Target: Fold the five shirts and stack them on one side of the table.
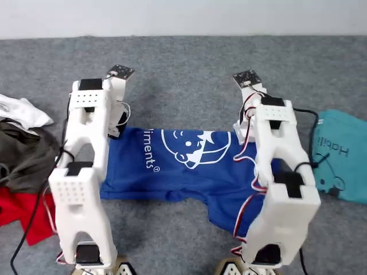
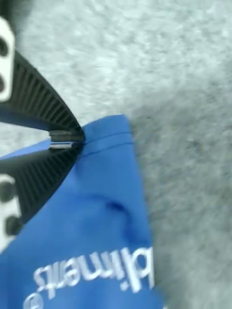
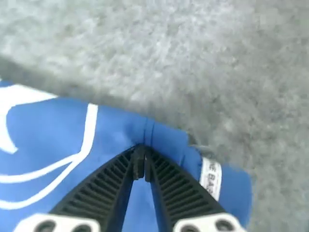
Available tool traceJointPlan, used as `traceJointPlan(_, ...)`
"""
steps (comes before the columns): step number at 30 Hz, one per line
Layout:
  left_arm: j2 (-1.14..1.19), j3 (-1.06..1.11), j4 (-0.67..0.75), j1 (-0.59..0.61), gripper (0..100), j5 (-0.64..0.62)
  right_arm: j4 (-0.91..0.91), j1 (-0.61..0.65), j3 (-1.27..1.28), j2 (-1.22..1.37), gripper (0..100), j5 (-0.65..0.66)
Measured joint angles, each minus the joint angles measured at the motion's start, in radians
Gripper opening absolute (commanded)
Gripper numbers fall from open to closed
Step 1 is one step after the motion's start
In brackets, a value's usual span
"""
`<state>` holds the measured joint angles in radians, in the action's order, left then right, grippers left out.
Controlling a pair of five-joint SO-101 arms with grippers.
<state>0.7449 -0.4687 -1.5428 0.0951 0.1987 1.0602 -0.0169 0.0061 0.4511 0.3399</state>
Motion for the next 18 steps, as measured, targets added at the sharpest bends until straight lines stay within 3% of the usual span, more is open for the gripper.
traceJointPlan(12, 0.270, -0.423, -0.175, 0.087, 2, -0.003, 0.150, -0.060, -0.219, 0.117, 0.9, -0.005)
traceJointPlan(18, 0.235, -0.453, -0.181, 0.078, 2, -0.002, 0.302, -0.025, -0.338, 0.117, 0.9, -0.006)
